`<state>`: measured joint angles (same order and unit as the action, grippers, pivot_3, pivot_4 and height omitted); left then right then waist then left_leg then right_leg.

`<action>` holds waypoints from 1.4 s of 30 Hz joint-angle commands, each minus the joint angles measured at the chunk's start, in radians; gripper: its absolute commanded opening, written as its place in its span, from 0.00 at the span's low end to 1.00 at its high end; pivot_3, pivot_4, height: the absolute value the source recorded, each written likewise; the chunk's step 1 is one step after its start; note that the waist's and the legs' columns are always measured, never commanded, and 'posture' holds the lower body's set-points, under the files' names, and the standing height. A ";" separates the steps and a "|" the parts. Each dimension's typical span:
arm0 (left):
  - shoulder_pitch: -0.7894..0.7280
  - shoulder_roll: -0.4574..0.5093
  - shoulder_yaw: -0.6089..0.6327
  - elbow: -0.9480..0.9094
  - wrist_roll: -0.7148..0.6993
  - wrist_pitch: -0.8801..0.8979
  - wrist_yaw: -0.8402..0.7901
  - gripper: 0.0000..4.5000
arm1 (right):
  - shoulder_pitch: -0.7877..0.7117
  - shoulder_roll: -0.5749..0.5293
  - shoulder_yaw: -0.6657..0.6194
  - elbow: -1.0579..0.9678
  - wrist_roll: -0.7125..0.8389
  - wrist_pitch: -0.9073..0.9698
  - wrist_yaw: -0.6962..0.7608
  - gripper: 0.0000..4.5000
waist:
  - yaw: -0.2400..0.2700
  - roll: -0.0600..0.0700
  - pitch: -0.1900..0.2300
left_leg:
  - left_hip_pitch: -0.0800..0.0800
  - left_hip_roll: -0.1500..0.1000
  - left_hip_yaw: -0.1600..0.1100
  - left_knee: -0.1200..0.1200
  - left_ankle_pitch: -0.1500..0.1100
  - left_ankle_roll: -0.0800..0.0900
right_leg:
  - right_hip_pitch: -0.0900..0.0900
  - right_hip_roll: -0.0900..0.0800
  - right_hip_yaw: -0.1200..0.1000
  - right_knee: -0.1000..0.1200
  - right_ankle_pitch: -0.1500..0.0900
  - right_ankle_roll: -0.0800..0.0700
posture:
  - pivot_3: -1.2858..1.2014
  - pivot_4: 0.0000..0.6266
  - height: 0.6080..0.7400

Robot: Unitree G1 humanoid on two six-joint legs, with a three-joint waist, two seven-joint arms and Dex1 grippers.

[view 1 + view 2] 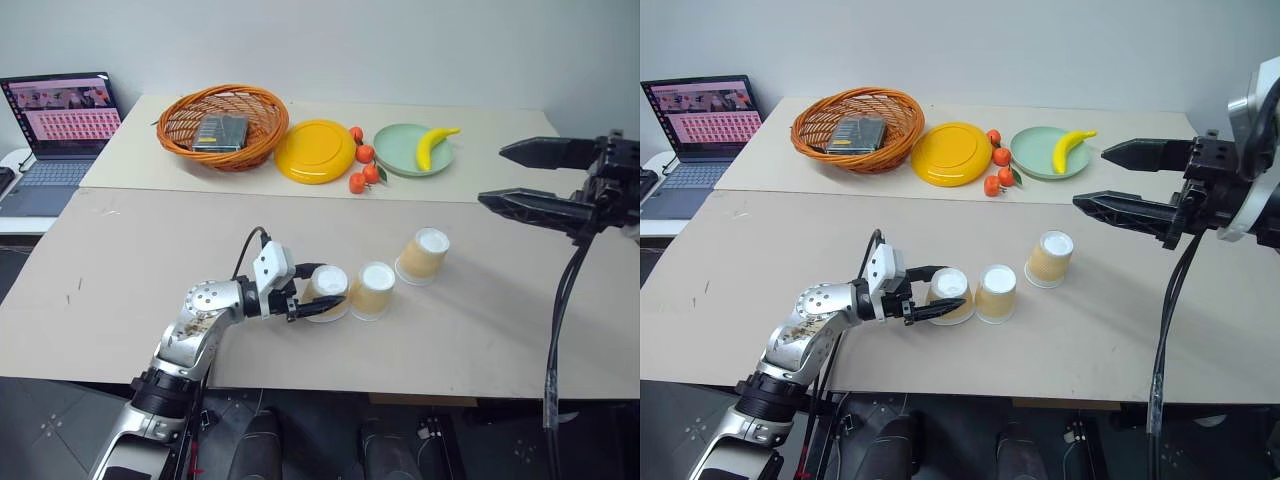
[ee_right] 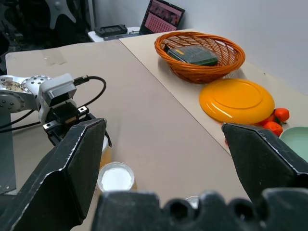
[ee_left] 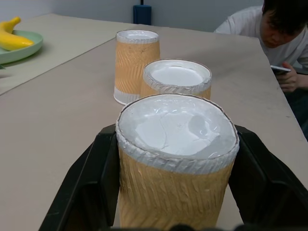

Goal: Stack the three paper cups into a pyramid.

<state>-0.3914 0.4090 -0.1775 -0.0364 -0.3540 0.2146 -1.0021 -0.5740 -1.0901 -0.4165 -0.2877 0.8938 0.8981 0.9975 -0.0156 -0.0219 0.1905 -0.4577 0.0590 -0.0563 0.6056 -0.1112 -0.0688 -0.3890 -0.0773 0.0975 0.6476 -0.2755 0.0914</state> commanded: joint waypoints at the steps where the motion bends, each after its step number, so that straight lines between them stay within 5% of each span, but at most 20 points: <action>1: -0.012 -0.012 0.001 0.004 0.002 -0.029 -0.010 0.57 | 0.002 -0.031 -0.067 -0.031 0.033 0.009 -0.017 1.00 | 0.000 0.000 0.000 | 0.000 0.000 0.000 0.000 0.000 0.000 | 0.000 0.000 0.000 0.000 0.000 0.000 | 0.52 0.24 0.94; 2: -0.012 -0.015 0.000 0.008 0.000 -0.028 -0.013 0.57 | 0.004 -0.033 -0.069 -0.034 0.037 0.011 -0.020 1.00 | 0.000 0.000 0.000 | 0.000 0.000 0.000 0.000 0.000 0.000 | 0.000 0.000 0.000 0.000 0.000 0.000 | 0.52 0.24 0.94; 3: -0.012 -0.017 0.000 0.013 -0.001 -0.030 -0.017 0.79 | 0.005 -0.036 -0.072 -0.036 0.041 0.013 -0.023 1.00 | 0.000 0.000 0.000 | 0.000 0.000 0.000 0.000 0.000 0.000 | 0.000 0.000 0.000 0.000 0.000 0.000 | 0.52 0.24 0.94; 6: -0.021 -0.021 0.006 0.028 -0.001 -0.038 -0.022 0.98 | 0.009 -0.052 -0.074 -0.036 0.049 0.018 -0.022 1.00 | 0.000 0.000 0.000 | 0.000 0.000 0.000 0.000 0.000 0.000 | 0.000 0.000 0.000 0.000 0.000 0.000 | 0.52 0.24 0.94; 15: -0.083 0.003 0.062 -0.043 -0.083 0.091 -0.010 0.98 | 0.011 -0.068 -0.062 -0.023 0.046 0.008 -0.009 1.00 | 0.000 0.000 0.000 | 0.000 0.000 0.000 0.000 0.000 0.000 | 0.000 0.000 0.000 0.000 0.000 0.000 | 0.52 0.24 0.94; 25: -0.359 0.047 0.217 -0.138 -0.297 0.419 0.105 0.98 | 0.010 -0.034 -0.026 -0.002 0.020 -0.034 0.007 1.00 | -0.001 0.000 0.000 | -0.001 0.000 0.000 0.000 0.000 0.000 | 0.000 0.000 0.000 0.000 -0.001 0.001 | 0.52 0.24 0.94; 36: -0.405 0.059 0.247 -0.180 -0.352 0.512 0.175 0.98 | 0.009 -0.012 0.002 0.016 0.009 -0.067 0.012 1.00 | -0.004 0.000 0.000 | 0.000 0.000 0.000 0.000 0.000 0.000 | 0.000 0.000 0.000 0.000 -0.001 0.001 | 0.52 0.24 0.94; 42: -0.476 0.164 0.274 -0.186 -0.416 0.584 0.108 0.98 | 0.106 -0.050 0.024 0.038 -0.102 -0.124 0.050 1.00 | -0.003 0.000 0.000 | 0.000 0.000 0.000 0.000 0.000 0.000 | 0.000 0.000 0.000 0.000 -0.001 0.001 | 0.52 0.24 0.94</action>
<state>-0.8244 0.5421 0.0509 -0.1866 -0.7202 0.7732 -0.8671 -0.4996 -1.1096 -0.3884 -0.2538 0.8463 0.8262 1.0258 -0.0190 -0.0221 0.1907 -0.4581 0.0588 -0.0566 0.6052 -0.1112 -0.0687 -0.3891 -0.0772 0.0973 0.6475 -0.2763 0.0927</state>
